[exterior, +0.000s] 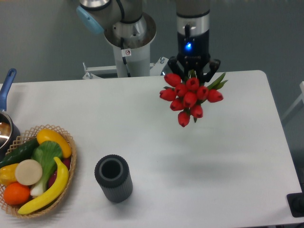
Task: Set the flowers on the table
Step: 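Carry the tulips over the table toward the black cup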
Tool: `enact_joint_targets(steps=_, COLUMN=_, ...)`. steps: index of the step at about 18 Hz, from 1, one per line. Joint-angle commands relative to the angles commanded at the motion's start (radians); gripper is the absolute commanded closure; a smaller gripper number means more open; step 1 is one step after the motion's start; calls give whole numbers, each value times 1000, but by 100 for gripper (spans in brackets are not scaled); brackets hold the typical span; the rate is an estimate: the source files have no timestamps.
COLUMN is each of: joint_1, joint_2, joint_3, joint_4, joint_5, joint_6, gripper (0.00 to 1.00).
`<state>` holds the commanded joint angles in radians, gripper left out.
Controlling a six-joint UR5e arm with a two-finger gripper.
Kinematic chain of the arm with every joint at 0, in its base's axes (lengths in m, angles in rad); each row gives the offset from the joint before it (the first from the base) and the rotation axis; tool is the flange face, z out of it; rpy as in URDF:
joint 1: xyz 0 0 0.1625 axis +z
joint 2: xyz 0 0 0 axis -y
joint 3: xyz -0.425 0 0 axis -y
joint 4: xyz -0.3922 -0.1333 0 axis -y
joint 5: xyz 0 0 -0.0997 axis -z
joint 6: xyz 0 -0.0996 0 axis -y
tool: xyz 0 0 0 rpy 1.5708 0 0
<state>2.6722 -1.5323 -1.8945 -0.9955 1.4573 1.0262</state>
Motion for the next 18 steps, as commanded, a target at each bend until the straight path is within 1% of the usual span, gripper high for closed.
enact_joint_targets(steps=4, joint_1=-3, joint_2=-72, joint_3=15, joint_4=2, joint_5=0, joint_6=-46, gripper=65)
enact_joint_targets(steps=6, joint_1=-8, joint_2=-95, joint_3=23, joint_4=3, joint_5=-3, joint_6=-83, gripper=65)
enact_joint_targets(steps=8, joint_1=-12, joint_2=-123, joint_3=22, joint_4=9, joint_5=-6, joint_6=-89, gripper=65)
enact_joint_targets(steps=10, joint_1=-15, joint_2=-144, joint_3=34, joint_4=11, joint_5=-11, joint_6=-126, gripper=65)
enact_joint_targets(steps=11, joint_1=-29, joint_2=-157, joint_3=41, joint_4=12, joint_5=-11, joint_6=-152, gripper=65)
enact_joint_targets(steps=13, joint_1=-38, joint_2=-183, joint_3=54, joint_4=12, joint_5=-8, joint_6=-169, gripper=65)
enact_joint_targets(steps=18, joint_1=-51, joint_2=-213, joint_3=58, joint_4=17, joint_5=-9, joint_6=-202, gripper=65)
